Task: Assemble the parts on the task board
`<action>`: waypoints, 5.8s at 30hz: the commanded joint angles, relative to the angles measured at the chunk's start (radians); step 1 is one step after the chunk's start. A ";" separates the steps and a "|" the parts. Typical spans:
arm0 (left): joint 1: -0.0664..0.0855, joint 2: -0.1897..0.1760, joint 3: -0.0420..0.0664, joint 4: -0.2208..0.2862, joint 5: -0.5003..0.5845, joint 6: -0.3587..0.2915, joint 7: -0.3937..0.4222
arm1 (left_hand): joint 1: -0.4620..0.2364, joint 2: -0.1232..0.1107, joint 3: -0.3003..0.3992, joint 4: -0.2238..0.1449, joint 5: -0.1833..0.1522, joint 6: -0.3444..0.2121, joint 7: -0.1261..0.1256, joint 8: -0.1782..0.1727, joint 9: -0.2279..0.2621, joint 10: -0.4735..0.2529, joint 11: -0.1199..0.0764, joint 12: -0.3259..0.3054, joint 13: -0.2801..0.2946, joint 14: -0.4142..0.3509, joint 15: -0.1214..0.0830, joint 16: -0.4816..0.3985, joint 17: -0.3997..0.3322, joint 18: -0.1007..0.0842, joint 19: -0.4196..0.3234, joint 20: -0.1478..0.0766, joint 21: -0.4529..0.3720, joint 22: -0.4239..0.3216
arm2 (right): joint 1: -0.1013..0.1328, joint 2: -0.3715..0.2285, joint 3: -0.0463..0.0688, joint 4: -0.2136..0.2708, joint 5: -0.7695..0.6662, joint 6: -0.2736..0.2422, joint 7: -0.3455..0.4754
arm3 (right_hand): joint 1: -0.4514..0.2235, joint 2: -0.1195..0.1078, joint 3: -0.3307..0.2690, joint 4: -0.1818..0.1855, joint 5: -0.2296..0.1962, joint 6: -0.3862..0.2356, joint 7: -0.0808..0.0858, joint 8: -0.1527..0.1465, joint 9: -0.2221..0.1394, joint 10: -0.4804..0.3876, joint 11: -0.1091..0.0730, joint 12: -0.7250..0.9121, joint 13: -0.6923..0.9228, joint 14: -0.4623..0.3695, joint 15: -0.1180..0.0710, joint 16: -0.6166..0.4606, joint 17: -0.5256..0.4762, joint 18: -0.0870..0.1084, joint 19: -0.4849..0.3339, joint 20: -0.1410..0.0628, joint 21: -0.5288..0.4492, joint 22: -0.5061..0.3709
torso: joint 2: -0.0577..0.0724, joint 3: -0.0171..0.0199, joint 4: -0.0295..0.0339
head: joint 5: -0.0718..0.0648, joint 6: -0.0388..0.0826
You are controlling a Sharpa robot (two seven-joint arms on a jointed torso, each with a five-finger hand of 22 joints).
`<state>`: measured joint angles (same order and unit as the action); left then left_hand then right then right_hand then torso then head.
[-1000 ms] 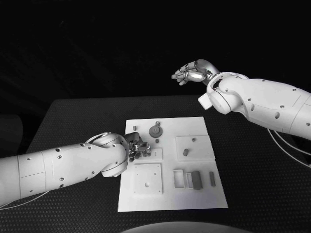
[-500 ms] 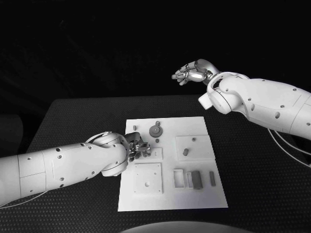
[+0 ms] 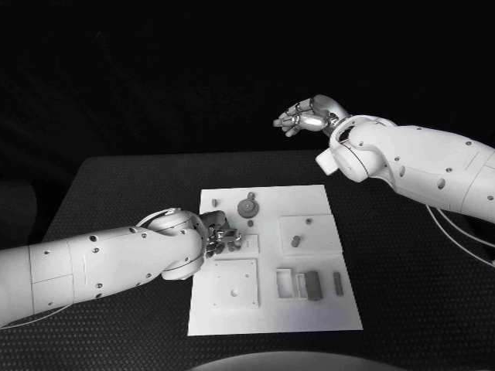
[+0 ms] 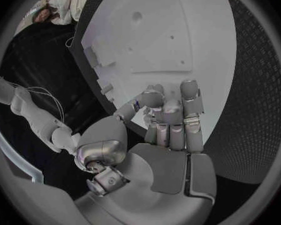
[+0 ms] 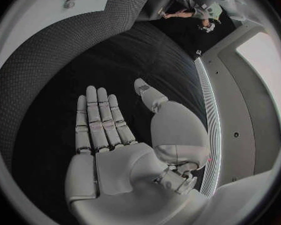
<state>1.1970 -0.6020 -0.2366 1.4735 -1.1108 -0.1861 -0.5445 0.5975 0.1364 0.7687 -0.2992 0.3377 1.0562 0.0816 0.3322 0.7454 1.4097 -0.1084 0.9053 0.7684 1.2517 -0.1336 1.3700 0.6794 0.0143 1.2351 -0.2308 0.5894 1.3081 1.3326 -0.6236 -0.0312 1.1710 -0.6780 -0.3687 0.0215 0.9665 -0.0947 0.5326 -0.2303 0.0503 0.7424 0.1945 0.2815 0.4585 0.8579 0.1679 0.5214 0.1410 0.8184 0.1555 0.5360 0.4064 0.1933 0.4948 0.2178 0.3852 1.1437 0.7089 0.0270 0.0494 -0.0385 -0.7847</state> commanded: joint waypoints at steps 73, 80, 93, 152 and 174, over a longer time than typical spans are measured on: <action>-0.011 -0.001 -0.004 -0.007 -0.005 -0.038 0.014 | 0.027 0.029 -0.013 0.008 -0.003 0.207 -0.098 0.007 -0.003 -0.009 -0.018 0.020 -0.017 -0.049 -0.045 0.021 -0.028 0.002 0.029 -0.035 -0.006 0.018 | -0.004 -0.002 -0.001 -0.002 0.004 0.020 0.002 | -0.009 -0.004 0.000 0.010 0.000 0.004 0.027 0.007 -0.006 0.010 0.000 -0.003 -0.012 -0.007 0.009 -0.019 0.011 -0.021 -0.005 -0.001 -0.015 0.009 | 0.000 0.0008 -0.0001 | -0.002 -0.006; -0.011 0.002 -0.004 -0.015 -0.005 -0.030 0.014 | 0.026 0.028 -0.014 0.009 -0.007 0.207 -0.098 0.007 -0.003 -0.010 -0.018 0.021 -0.017 -0.049 -0.045 0.022 -0.029 0.002 0.030 -0.035 -0.006 0.018 | -0.004 -0.001 -0.001 -0.003 0.004 0.021 0.003 | -0.009 -0.005 0.000 0.010 0.000 0.004 0.027 0.006 -0.006 0.009 0.000 -0.003 -0.013 -0.009 0.010 -0.021 0.011 -0.021 -0.006 -0.001 -0.016 0.010 | 0.000 0.0011 -0.0003 | -0.001 -0.010; -0.011 0.003 -0.004 -0.015 -0.002 -0.018 0.009 | 0.024 0.028 -0.017 0.010 -0.018 0.206 -0.098 0.007 -0.003 -0.011 -0.018 0.023 -0.018 -0.050 -0.046 0.023 -0.032 0.001 0.029 -0.035 -0.006 0.018 | -0.005 -0.001 -0.001 -0.003 0.004 0.024 0.002 | -0.009 -0.005 -0.001 0.011 0.000 0.003 0.027 0.006 -0.007 0.009 0.000 -0.004 -0.015 -0.011 0.011 -0.024 0.013 -0.022 -0.007 -0.001 -0.018 0.012 | 0.000 0.0004 -0.0004 | -0.001 -0.010; -0.024 0.009 -0.004 -0.011 -0.109 0.013 -0.009 | 0.120 0.014 -0.101 0.011 -0.017 0.208 -0.098 0.000 -0.006 -0.018 -0.018 0.035 -0.037 -0.059 -0.045 0.047 -0.065 -0.004 0.028 -0.036 -0.015 0.019 | -0.011 -0.001 -0.002 -0.005 0.006 0.029 -0.002 | -0.011 -0.007 -0.003 0.016 0.000 -0.001 0.029 0.005 -0.011 0.006 0.002 -0.004 -0.024 -0.016 0.014 -0.032 0.021 -0.024 -0.011 -0.002 -0.023 0.019 | -0.001 0.0009 -0.0011 | 0.004 -0.013; -0.028 0.012 -0.004 -0.005 -0.089 0.046 -0.009 | 0.106 0.013 -0.096 0.010 -0.042 0.208 -0.097 -0.001 -0.007 -0.019 -0.017 0.039 -0.038 -0.058 -0.043 0.049 -0.070 -0.004 0.029 -0.035 -0.013 0.019 | -0.011 -0.002 -0.003 -0.005 0.006 0.031 -0.002 | -0.011 -0.007 -0.003 0.017 0.000 0.000 0.029 0.006 -0.011 0.006 0.002 -0.004 -0.025 -0.016 0.014 -0.034 0.023 -0.024 -0.011 -0.002 -0.024 0.021 | 0.000 0.0003 -0.0008 | 0.007 -0.014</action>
<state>1.1812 -0.5955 -0.2315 1.4663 -1.2179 -0.2037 -0.5411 0.6751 0.1174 0.6628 -0.2874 0.2970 1.0882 0.0550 0.3335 0.7392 1.4088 -0.1110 0.9402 0.7319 1.2431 -0.1361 1.4126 0.6107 0.0141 1.2549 -0.2497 0.5777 1.3073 1.3216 -0.6255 -0.0338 1.1658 -0.6714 -0.3513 0.0138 0.9624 -0.0988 0.5273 -0.2193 0.0503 0.7425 0.1945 0.2815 0.4481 0.8579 0.1679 0.5214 0.1168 0.8055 0.1681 0.5068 0.4286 0.1781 0.4912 0.2143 0.3659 1.1631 0.7087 0.0275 0.0490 -0.0310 -0.7989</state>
